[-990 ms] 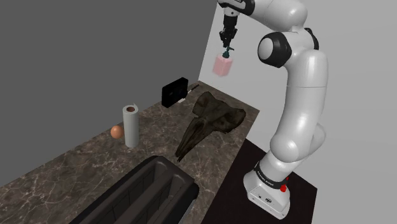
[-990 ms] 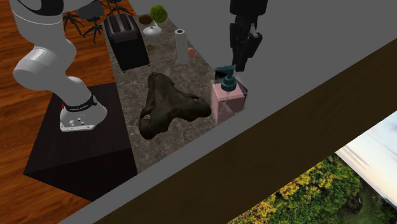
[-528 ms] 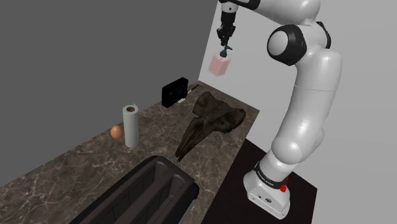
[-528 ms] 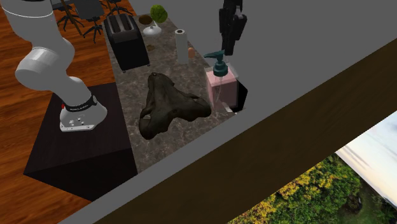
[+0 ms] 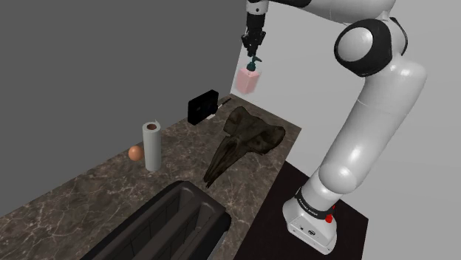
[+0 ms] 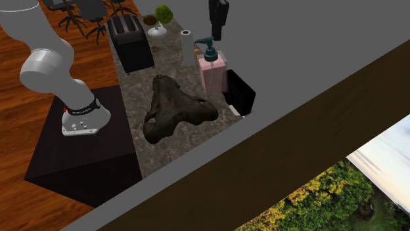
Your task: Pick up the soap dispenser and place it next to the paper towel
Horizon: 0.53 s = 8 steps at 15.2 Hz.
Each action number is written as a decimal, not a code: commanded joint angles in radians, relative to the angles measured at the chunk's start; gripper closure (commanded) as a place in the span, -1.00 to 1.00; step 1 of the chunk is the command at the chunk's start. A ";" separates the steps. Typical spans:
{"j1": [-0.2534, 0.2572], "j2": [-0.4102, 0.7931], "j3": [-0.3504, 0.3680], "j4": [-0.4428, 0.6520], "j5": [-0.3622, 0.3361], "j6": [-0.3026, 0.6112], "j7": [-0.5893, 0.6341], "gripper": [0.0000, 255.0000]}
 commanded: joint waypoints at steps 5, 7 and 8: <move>0.082 -0.098 0.061 -0.112 -0.017 -0.016 0.142 1.00; 0.106 -0.121 0.084 -0.138 -0.017 -0.023 0.189 1.00; 0.119 -0.131 0.095 -0.149 -0.017 -0.027 0.213 1.00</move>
